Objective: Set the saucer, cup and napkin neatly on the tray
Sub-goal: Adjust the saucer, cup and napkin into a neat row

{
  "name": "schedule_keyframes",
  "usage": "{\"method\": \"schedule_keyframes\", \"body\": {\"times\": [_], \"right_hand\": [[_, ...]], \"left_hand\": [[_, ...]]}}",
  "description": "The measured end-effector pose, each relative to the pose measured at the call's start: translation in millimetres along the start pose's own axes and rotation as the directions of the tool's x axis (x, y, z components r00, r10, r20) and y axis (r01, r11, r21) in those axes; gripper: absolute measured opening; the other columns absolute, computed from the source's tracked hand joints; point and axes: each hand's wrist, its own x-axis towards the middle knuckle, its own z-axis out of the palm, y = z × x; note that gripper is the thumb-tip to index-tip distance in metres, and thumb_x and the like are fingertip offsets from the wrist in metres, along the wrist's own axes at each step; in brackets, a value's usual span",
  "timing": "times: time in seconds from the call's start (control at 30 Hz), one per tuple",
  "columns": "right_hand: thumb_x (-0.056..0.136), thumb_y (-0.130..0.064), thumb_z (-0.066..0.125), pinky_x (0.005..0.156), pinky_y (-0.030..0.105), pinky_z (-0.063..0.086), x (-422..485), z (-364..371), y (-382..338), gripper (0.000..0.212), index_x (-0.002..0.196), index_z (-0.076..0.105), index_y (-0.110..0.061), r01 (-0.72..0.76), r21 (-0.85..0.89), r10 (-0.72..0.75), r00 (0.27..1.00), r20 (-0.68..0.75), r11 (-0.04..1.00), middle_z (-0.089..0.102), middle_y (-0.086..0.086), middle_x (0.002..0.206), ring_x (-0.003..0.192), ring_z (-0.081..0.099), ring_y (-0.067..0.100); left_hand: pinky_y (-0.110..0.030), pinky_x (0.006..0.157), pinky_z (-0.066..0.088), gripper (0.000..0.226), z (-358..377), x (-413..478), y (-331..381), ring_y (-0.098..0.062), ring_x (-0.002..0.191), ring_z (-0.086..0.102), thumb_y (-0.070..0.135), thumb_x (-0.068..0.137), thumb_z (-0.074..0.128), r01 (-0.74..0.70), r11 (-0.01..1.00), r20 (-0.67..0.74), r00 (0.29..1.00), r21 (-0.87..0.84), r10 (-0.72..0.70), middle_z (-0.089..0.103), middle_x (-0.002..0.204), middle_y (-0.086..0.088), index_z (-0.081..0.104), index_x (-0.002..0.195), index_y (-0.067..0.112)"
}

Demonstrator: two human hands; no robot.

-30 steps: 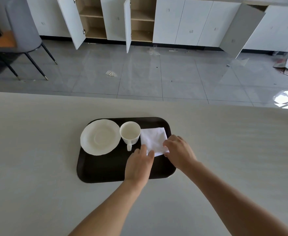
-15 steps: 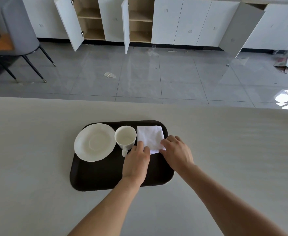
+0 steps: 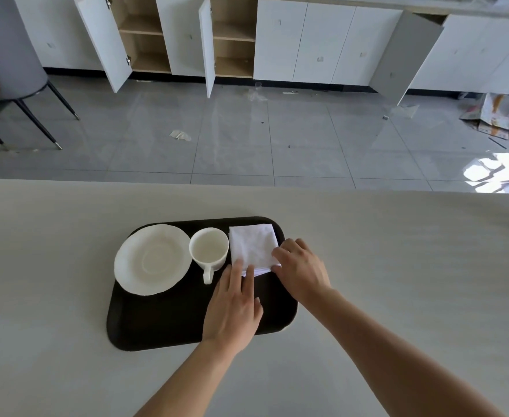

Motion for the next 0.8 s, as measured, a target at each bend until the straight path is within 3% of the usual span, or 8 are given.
{"method": "schedule_keyframes", "body": {"times": [0.17, 0.33, 0.47, 0.57, 0.7, 0.8], "right_hand": [[0.084, -0.039, 0.069, 0.079, 0.032, 0.048, 4, -7, 5, 0.038, 0.118, 0.065, -0.022, 0.067, 0.059, -0.067, 0.998, 0.004, 0.996, 0.062, -0.006, 0.122, 0.111, 0.051, 0.022], [0.098, -0.039, 0.048, 0.099, 0.040, 0.043, 23, -10, 2, 0.044, 0.139, 0.046, -0.024, 0.102, 0.002, -0.102, 0.994, 0.037, 0.995, 0.044, -0.011, 0.152, 0.134, 0.039, 0.026], [0.103, -0.039, 0.036, 0.109, 0.041, 0.034, 32, -3, 4, 0.050, 0.151, 0.032, -0.025, 0.099, -0.087, -0.084, 0.983, 0.164, 0.991, 0.030, -0.012, 0.160, 0.146, 0.024, 0.027], [0.103, -0.038, 0.036, 0.111, 0.041, 0.031, 33, 0, 4, 0.053, 0.153, 0.028, -0.025, 0.105, -0.101, -0.084, 0.977, 0.194, 0.989, 0.025, -0.013, 0.162, 0.147, 0.021, 0.027], [0.100, -0.036, 0.046, 0.112, 0.042, 0.032, 25, 0, 1, 0.053, 0.151, 0.033, -0.025, 0.072, -0.016, -0.068, 0.985, 0.157, 0.997, 0.027, -0.012, 0.162, 0.146, 0.021, 0.026], [0.091, -0.031, 0.062, 0.104, 0.040, 0.042, 9, -1, 0, 0.045, 0.134, 0.055, -0.021, 0.060, 0.036, -0.061, 0.998, 0.030, 0.998, 0.048, -0.005, 0.149, 0.136, 0.037, 0.027]], "left_hand": [[-0.044, 0.110, 0.043, 0.060, 0, -3, -3, -0.037, 0.138, 0.043, 0.028, 0.085, 0.061, -0.022, 1.000, -0.011, 1.000, 0.021, 0.022, 0.047, 0.145, -0.022, 0.048, 0.138, 0.004], [-0.045, 0.111, 0.042, 0.061, 0, -3, -3, -0.034, 0.144, 0.036, 0.030, 0.088, 0.059, -0.052, 0.998, 0.000, 0.999, 0.033, 0.052, 0.042, 0.151, -0.022, 0.046, 0.142, 0.003], [-0.047, 0.112, 0.039, 0.063, 1, -2, -4, -0.034, 0.147, 0.030, 0.034, 0.091, 0.054, -0.062, 0.997, 0.036, 0.998, 0.051, 0.060, 0.035, 0.155, -0.023, 0.041, 0.146, 0.005], [-0.048, 0.117, 0.031, 0.066, 2, -2, -5, -0.032, 0.152, 0.015, 0.038, 0.096, 0.043, -0.065, 0.996, 0.088, 0.994, 0.061, 0.059, 0.021, 0.161, -0.022, 0.028, 0.152, 0.007], [-0.048, 0.119, 0.028, 0.067, 1, 0, -4, -0.031, 0.152, 0.011, 0.040, 0.096, 0.042, -0.056, 0.997, 0.099, 0.994, 0.062, 0.049, 0.018, 0.163, -0.020, 0.026, 0.153, 0.008], [-0.048, 0.121, 0.022, 0.066, 1, 1, -5, -0.030, 0.153, 0.008, 0.041, 0.097, 0.038, -0.061, 0.996, 0.107, 0.993, 0.071, 0.054, 0.015, 0.163, -0.019, 0.023, 0.153, 0.009]]}}
